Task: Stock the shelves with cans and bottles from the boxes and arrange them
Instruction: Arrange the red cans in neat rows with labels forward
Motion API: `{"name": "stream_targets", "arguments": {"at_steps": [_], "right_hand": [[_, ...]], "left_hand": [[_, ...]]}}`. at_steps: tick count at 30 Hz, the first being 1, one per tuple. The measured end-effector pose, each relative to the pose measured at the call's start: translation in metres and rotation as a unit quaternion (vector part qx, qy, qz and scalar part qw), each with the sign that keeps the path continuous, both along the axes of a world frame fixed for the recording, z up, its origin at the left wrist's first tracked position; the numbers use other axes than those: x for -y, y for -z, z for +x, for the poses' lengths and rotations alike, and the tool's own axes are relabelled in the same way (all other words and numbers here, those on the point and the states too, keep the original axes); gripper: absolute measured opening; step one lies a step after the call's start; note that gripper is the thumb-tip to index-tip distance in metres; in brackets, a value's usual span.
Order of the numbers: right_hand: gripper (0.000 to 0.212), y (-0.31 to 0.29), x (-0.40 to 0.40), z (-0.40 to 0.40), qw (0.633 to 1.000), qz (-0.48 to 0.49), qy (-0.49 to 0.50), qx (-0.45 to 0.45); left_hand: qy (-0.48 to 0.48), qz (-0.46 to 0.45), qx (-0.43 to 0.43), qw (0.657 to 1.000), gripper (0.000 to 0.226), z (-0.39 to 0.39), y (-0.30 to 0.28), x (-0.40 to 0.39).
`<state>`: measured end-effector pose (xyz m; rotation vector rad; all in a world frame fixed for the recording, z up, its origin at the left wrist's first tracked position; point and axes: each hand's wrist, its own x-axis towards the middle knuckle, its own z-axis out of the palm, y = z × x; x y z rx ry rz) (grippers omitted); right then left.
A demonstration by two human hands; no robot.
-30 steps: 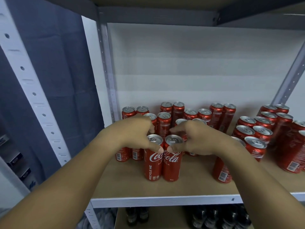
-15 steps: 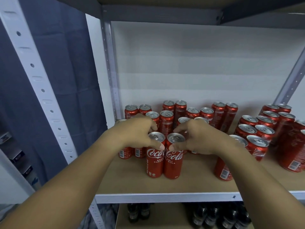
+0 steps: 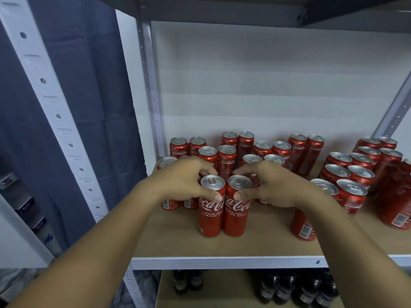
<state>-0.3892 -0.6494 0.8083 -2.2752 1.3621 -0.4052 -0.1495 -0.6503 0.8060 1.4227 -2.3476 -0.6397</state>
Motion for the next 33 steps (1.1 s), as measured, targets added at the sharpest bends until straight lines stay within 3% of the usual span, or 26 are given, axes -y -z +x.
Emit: {"name": "stream_targets", "arguments": {"at_steps": [4,7,9,11,15,33], "right_hand": [[0.056,0.003,0.001,-0.004,0.995,0.063,-0.020,0.073],[0.078,0.010,0.000,-0.007,0.994,0.053,0.003,0.091],[0.075,0.019,-0.001,-0.009,0.992,0.047,0.019,0.114],[0.053,0.028,-0.005,-0.010,0.981,0.072,0.017,0.181],[0.045,0.033,-0.010,-0.009,0.960,0.123,0.017,0.250],[0.042,0.045,-0.025,0.048,0.924,0.178,-0.030,0.336]], "left_hand": [[-0.004,0.072,-0.077,0.994,0.086,0.009,0.010,0.003],[-0.039,0.061,-0.144,0.987,0.095,0.006,0.023,-0.005],[-0.077,0.024,-0.202,0.976,0.073,0.000,0.034,-0.015],[-0.111,-0.015,-0.269,0.957,0.047,-0.006,0.043,-0.026],[-0.111,-0.017,-0.349,0.930,0.033,-0.008,0.051,-0.038],[-0.160,0.019,-0.393,0.905,0.037,0.045,0.056,-0.076]]}}
